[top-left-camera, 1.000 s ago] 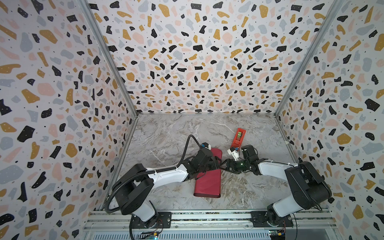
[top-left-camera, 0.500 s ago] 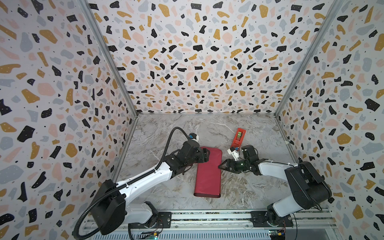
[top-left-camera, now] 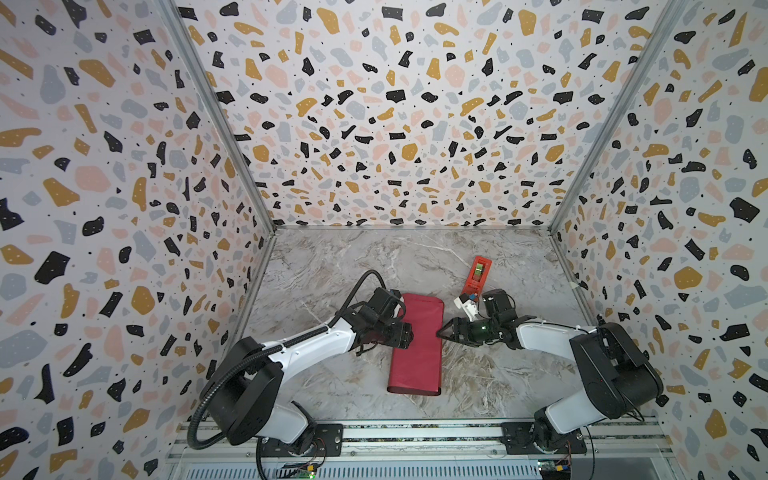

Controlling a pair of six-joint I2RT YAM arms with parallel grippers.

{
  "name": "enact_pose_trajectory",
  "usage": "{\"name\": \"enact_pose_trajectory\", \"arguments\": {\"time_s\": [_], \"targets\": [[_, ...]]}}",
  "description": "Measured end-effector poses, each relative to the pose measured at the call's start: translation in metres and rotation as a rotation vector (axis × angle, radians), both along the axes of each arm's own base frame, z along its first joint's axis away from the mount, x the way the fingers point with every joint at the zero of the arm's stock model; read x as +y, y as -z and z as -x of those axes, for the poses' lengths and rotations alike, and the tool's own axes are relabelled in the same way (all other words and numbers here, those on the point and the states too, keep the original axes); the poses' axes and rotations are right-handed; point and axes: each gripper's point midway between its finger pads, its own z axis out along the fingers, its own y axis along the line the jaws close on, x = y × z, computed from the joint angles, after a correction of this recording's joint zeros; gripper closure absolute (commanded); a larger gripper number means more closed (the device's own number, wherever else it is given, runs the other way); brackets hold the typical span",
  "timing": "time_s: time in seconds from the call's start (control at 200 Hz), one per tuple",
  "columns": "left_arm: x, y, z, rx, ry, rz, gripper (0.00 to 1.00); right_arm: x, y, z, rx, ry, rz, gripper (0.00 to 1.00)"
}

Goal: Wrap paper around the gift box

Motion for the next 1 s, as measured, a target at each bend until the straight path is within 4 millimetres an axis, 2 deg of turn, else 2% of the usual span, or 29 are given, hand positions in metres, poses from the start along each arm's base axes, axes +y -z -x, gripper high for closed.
{"name": "enact_pose_trajectory", "arguments": {"time_s": [0.155,0.295,0.44,0.721,1.001], "targets": [[-0.001,0.000,0.000,-0.007,0.013,-0.003,0.21,-0.001,-0.002,-0.003,0.008,-0.001,0.027,0.14],[-0.002,0.000,-0.001,-0.012,0.017,0.000,0.21,-0.004,-0.009,-0.014,-0.016,0.021,0.078,0.14],[-0.002,0.001,-0.001,-0.013,0.017,0.003,0.21,-0.005,-0.018,-0.022,-0.053,0.038,0.132,0.18],[-0.002,0.001,-0.001,-0.015,0.018,0.006,0.22,0.017,-0.036,-0.025,-0.123,0.002,0.172,0.25],[-0.002,0.001,-0.001,-0.019,0.017,0.010,0.22,0.038,-0.038,-0.027,-0.147,-0.034,0.197,0.28]]}}
